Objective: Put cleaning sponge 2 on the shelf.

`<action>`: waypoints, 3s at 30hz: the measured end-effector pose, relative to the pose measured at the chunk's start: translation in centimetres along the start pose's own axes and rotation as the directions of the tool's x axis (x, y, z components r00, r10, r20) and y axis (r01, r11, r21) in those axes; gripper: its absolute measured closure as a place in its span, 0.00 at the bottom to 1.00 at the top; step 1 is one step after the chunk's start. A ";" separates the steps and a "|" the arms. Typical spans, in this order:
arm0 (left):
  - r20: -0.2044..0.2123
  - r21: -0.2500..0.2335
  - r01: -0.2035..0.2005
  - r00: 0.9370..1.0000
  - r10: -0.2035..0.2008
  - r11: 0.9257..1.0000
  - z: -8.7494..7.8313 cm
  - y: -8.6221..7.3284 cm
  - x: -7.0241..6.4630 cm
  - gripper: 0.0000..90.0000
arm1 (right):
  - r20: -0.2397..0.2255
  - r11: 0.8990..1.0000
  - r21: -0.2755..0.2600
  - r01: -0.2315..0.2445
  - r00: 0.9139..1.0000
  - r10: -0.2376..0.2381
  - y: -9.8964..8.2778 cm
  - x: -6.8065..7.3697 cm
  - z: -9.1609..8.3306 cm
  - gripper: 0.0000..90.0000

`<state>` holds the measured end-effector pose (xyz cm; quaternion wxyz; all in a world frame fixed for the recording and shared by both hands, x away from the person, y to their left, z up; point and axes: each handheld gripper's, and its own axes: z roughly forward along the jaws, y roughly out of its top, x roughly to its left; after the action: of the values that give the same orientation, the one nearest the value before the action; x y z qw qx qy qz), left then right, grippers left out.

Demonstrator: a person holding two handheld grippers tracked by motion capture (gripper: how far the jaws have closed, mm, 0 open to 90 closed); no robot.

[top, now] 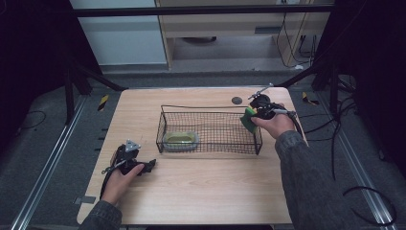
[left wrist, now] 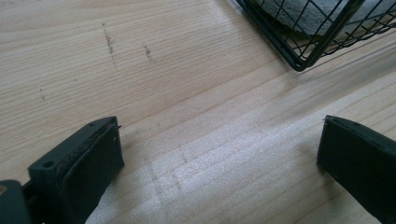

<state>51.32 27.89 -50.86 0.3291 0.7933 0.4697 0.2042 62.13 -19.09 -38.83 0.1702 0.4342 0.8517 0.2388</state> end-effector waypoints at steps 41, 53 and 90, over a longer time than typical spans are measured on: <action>0.003 0.004 -0.006 1.000 0.006 1.000 0.0 0.0 0.0 0.00 | 0.020 0.999 0.043 0.016 1.000 -0.017 -0.8 1.0 2.4 0.70; 0.003 0.004 -0.005 1.000 0.005 1.000 0.0 0.0 0.0 0.00 | 0.004 0.999 0.033 0.014 1.000 -0.014 -0.7 1.2 1.8 0.64; 0.003 0.006 -0.008 1.000 0.008 1.000 0.0 0.0 0.0 0.00 | -0.096 0.998 0.019 0.063 0.994 -0.061 -0.7 4.7 0.7 0.51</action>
<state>51.35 27.93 -50.83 0.3264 0.7966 0.4666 0.2030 59.37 -15.37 -40.16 0.1320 0.3977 0.8745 0.2443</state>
